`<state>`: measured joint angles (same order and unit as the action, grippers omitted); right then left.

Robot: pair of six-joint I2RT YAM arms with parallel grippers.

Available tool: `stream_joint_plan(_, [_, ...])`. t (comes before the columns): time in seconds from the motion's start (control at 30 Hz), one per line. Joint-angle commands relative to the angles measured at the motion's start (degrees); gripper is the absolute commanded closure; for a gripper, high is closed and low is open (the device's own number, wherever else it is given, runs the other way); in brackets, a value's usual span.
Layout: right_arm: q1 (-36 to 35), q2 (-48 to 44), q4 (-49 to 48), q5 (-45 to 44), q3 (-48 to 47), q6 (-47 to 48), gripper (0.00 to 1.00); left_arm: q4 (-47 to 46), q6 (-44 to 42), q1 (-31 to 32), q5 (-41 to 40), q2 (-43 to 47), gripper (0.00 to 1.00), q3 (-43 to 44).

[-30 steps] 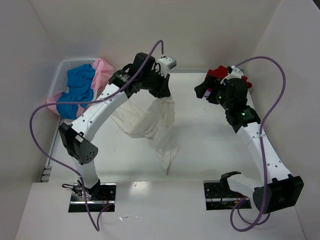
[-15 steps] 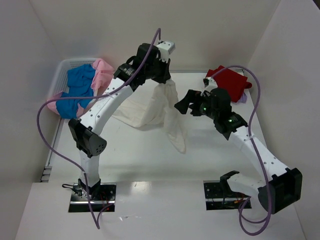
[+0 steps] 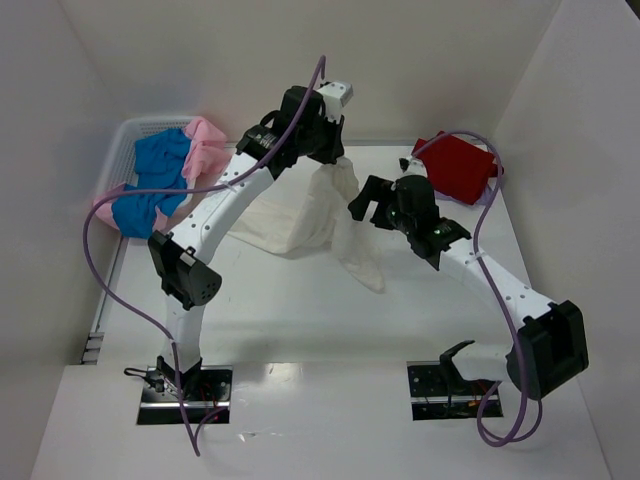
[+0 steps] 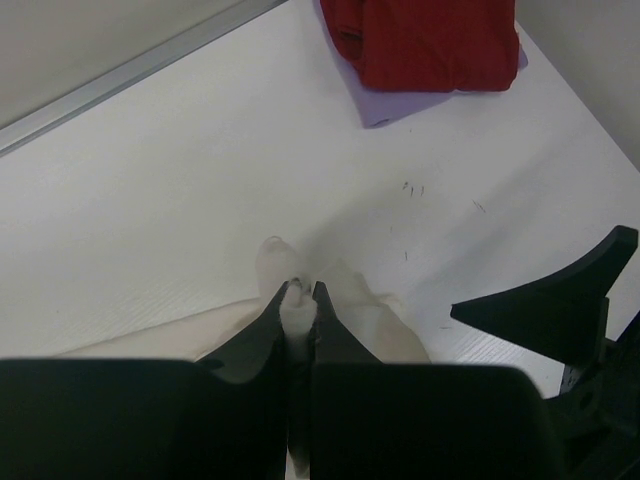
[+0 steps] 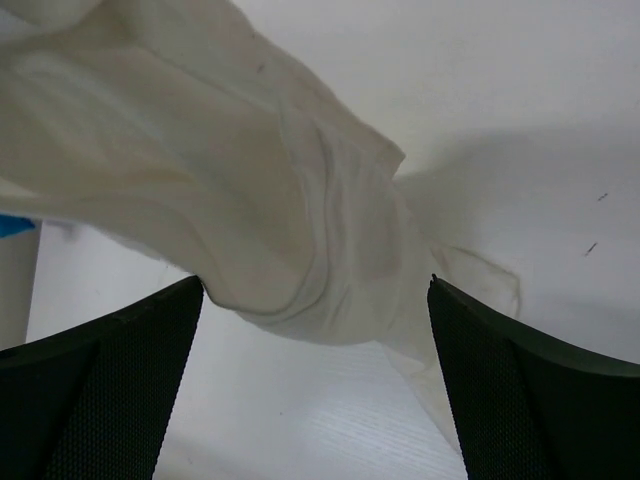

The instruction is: Fold and stack the t-shirts

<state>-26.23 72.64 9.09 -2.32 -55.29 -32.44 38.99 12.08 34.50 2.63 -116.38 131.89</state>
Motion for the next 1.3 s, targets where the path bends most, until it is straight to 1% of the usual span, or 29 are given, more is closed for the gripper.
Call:
stream_joint_plan(0.0, [0.2,-1.4,-3.9,-7.3,-2.7,-2.3,0.03,-2.1,-0.7,-0.1,-0.5,4.8,1.0,-1.2])
stream_joint_plan(0.1, [0.2,0.3,-5.2,-6.7,-2.8,-2.3,0.06,-2.6,-0.7,-0.1,-0.5,5.4,1.0,-2.4])
stream_joint_plan(0.23, [0.2,5.8,-5.7,-6.7,-4.3,-2.8,0.1,-3.1,-0.7,-0.1,0.7,6.5,1.0,-3.7])
stream_joint_plan(0.27, [0.2,6.7,-5.8,-5.7,-4.3,-2.8,0.13,-3.1,-0.7,-0.1,0.7,6.9,1.0,-4.3])
stream_joint_plan(0.3, [0.2,8.4,-6.5,-4.2,-4.8,-3.4,0.2,-3.1,-0.7,-0.1,1.4,7.0,1.0,-5.1])
stream_joint_plan(0.37, [0.2,9.7,-8.2,-2.2,-4.8,-4.1,0.28,-3.7,-0.7,-0.1,1.4,7.5,1.0,-5.7])
stream_joint_plan(0.43, [0.2,11.6,-8.3,-2.2,-5.4,-4.7,0.32,-3.7,-0.7,-0.1,1.4,8.1,1.0,-5.8])
stream_joint_plan(0.5, [0.2,12.7,-8.3,-2.2,-5.9,-4.8,0.39,-3.7,-0.7,-0.1,1.0,8.1,1.0,-5.8])
stream_joint_plan(0.53, [0.2,13.2,-7.9,-2.5,-6.1,-4.8,0.51,-3.7,-0.7,-0.1,0.9,8.1,1.0,-5.8])
stream_joint_plan(0.6, [0.2,13.5,-7.3,-3.1,-6.6,-5.4,0.83,-3.7,-0.7,-0.1,0.4,8.1,1.0,-5.8])
stream_joint_plan(0.63, [0.2,13.5,-6.9,-3.7,-6.9,-5.4,0.92,-3.7,-0.7,-0.4,0.4,8.1,1.0,-5.8])
stream_joint_plan(0.67, [0.2,13.5,-6.5,-4.6,-7.5,-5.4,0.98,-3.7,-1.0,-0.7,0.1,8.1,1.0,-5.8])
stream_joint_plan(0.7, [0.2,13.5,-5.6,-5.8,-8.1,-5.1,1.0,-3.7,-1.3,-0.9,-0.7,8.1,1.0,-5.8])
stream_joint_plan(0.8, [1.5,12.8,-0.5,-10.2,-13.5,-2.7,1.0,-3.7,-1.4,-2.5,-2.9,8.7,1.0,-6.9])
stream_joint_plan(0.87, [4.4,12.2,2.9,-10.4,-18.1,-1.4,1.0,-3.9,-1.4,-4.2,-4.4,9.2,1.0,-7.7])
stream_joint_plan(1.0, [9.6,5.9,4.9,-12.9,-26.0,2.1,1.0,-4.9,-2.5,-6.2,-10.8,12.6,1.0,-8.5])
stream_joint_plan(1.13, [11.6,2.9,7.7,-14.2,-31.3,4.5,1.0,-5.4,-3.6,-8.3,-14.9,15.6,1.0,-7.4])
stream_joint_plan(1.27, [11.6,-2.7,9.2,-12.1,-32.0,5.8,1.0,-6.5,-4.8,-8.3,-16.6,20.0,1.0,-7.3])
